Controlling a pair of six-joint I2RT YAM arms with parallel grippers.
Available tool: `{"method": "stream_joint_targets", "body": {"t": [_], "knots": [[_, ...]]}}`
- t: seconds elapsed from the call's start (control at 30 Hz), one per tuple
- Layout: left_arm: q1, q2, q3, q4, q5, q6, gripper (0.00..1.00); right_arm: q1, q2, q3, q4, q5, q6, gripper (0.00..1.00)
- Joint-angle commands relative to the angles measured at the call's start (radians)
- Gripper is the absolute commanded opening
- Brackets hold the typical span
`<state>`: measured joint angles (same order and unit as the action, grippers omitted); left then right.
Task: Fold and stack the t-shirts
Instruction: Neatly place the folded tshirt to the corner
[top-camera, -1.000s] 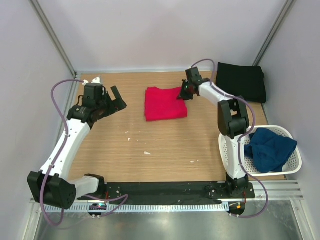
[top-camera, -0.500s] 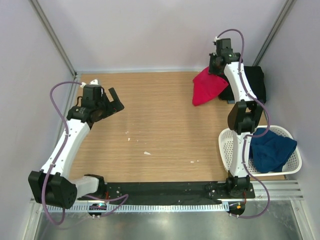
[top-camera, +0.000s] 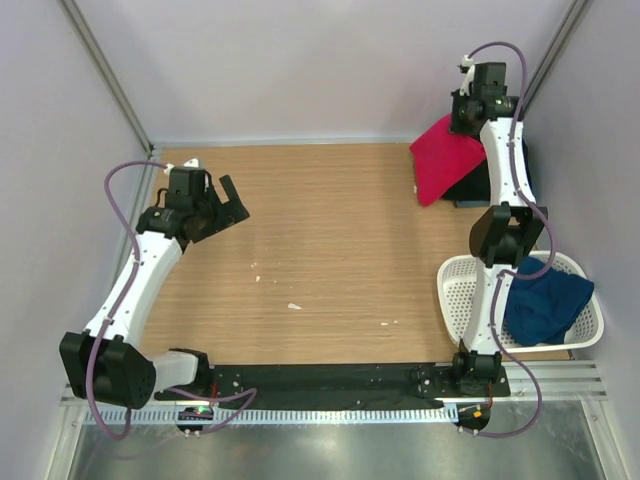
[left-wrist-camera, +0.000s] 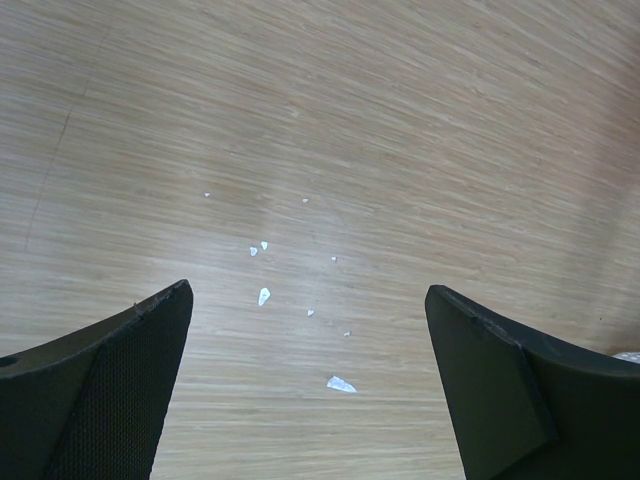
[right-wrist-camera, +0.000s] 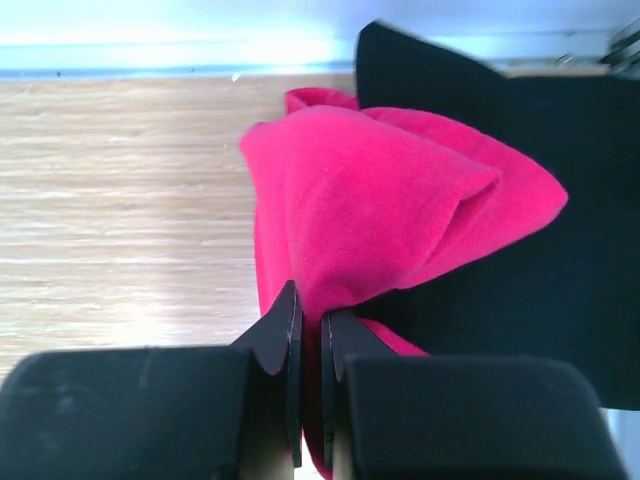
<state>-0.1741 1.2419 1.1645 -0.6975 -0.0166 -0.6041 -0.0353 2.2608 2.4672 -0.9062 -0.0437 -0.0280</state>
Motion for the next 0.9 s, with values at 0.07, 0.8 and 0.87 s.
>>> {"method": "stream_joint_targets", "body": {"t": [0.07,0.8,0.87], "knots": [[0.007,0.010,0.050,-0.026,0.001,-0.014,1.00,-0.067,-0.058,0.095,0.059,-0.093,-0.058,0.01],[0.008,0.042,0.067,-0.063,-0.002,-0.088,1.00,-0.235,-0.004,0.092,0.127,-0.134,-0.119,0.01],[0.008,0.047,0.067,-0.072,-0.014,-0.095,1.00,-0.239,0.019,0.091,0.128,-0.099,-0.150,0.01]]}}
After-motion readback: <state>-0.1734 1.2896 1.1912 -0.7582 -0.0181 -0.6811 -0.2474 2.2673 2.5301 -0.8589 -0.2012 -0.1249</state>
